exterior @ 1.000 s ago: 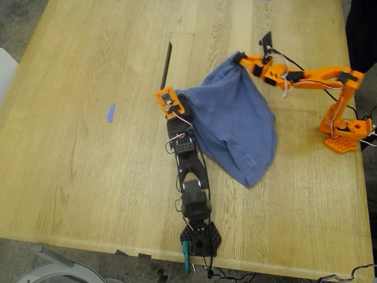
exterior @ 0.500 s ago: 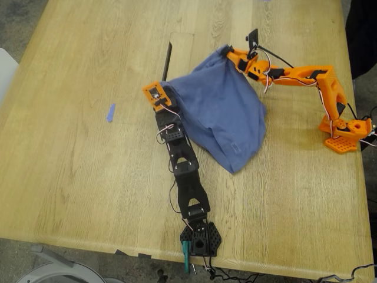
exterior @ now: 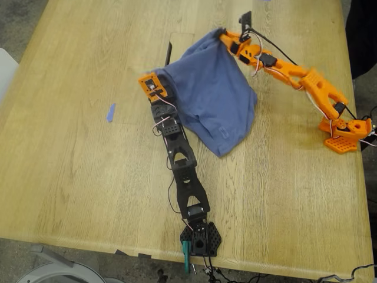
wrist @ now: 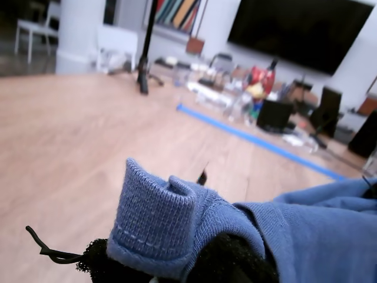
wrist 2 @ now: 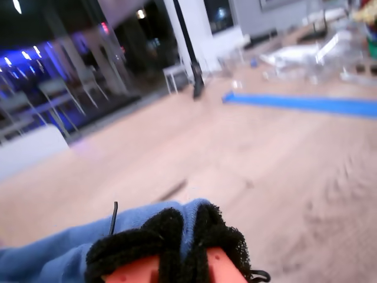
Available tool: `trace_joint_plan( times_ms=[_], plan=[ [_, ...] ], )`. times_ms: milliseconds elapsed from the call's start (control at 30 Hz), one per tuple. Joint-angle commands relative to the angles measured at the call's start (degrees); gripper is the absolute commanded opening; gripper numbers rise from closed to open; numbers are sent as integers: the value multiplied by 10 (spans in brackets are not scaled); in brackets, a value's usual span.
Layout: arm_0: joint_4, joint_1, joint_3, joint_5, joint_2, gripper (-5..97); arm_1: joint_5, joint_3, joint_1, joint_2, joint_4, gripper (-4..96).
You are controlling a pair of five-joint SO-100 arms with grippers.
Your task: Fold a T-shirt
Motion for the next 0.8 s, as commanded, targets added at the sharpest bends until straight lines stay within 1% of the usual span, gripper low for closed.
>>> trace_joint_plan(
  times_ms=[0,133,200,367,467,667,767],
  plan=[
    [81,-2,-69,6,156,-2,0,-115,22,19,81,10],
    [205,15,-54,4,217,-2,-4,-113,13,76,199,10],
    [267,23,-50,2,248,-2,-5,-113,11,114,289,9],
    [472,40,-54,-5,312,-2,-7,-113,6,204,540,6],
    [596,52,-54,-11,348,-2,-5,-114,-3,245,654,6],
    [779,87,-65,-20,406,-2,-10,-114,-19,316,825,3],
    [855,115,-67,-23,438,-2,-6,-112,-33,354,891,3]
  ],
)
